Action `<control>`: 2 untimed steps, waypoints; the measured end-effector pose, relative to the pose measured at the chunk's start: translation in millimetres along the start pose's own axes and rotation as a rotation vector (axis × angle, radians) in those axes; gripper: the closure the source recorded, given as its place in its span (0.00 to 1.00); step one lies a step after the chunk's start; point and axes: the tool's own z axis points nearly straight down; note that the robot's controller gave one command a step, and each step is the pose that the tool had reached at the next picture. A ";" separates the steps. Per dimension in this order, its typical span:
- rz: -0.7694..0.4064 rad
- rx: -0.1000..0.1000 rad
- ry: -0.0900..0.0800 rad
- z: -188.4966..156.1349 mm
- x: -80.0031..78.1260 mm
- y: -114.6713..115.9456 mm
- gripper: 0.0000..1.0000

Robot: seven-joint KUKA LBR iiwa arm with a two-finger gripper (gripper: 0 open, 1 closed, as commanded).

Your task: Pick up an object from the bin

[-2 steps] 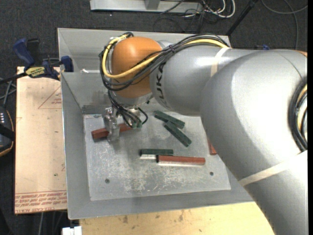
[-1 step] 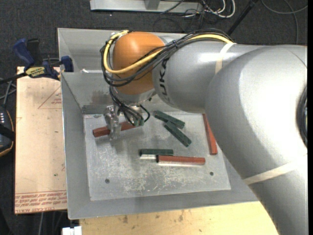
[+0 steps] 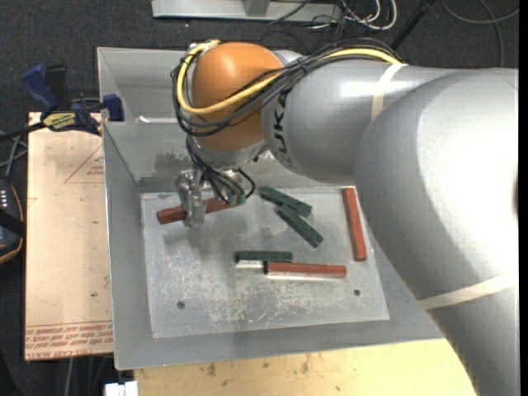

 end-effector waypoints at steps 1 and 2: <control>0.000 0.000 -0.006 -16.8 -0.9 0.2 1.00; 0.001 -0.001 -0.008 -26.5 -1.3 0.3 1.00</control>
Offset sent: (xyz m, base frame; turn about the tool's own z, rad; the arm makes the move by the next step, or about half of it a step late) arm -0.0001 -0.0002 0.0315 0.0000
